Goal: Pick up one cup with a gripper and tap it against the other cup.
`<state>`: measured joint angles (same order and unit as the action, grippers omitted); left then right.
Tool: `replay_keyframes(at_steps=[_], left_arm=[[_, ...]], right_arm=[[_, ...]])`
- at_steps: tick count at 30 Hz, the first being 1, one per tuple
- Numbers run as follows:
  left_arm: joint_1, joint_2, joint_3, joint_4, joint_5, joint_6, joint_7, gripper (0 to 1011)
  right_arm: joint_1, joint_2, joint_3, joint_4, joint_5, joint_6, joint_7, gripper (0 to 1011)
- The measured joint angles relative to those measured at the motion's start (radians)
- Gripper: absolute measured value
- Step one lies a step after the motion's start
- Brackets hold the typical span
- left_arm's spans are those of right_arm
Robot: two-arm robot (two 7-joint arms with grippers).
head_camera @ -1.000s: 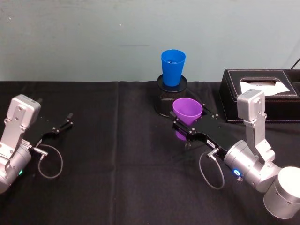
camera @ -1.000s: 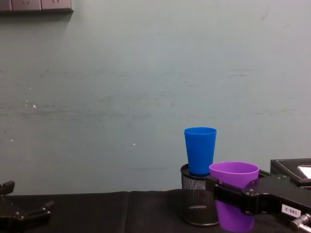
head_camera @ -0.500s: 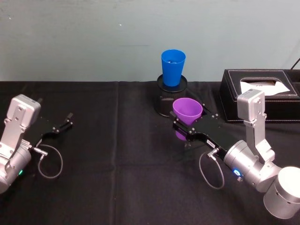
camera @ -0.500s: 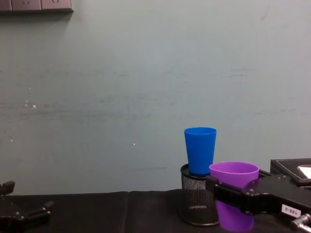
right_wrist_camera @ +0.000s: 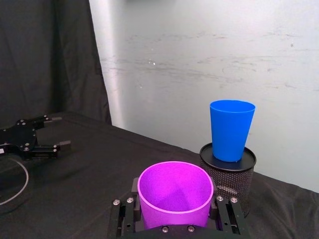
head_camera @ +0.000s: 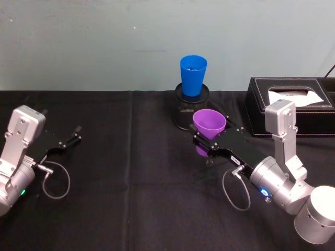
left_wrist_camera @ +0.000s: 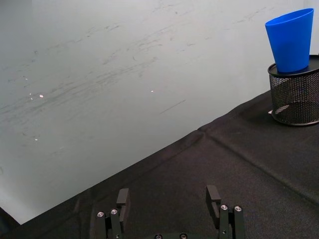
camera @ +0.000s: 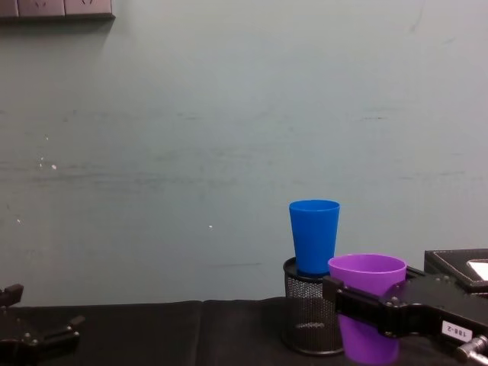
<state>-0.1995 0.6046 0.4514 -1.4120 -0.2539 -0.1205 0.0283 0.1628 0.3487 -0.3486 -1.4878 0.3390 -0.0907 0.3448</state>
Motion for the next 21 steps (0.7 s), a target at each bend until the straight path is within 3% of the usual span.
replay_keyframes(at_steps=[21], left_arm=[[0.0,0.0,0.0,0.0,0.0,0.0,0.0,1000]], right_arm=[[0.0,0.0,0.0,0.0,0.0,0.0,0.0,735]])
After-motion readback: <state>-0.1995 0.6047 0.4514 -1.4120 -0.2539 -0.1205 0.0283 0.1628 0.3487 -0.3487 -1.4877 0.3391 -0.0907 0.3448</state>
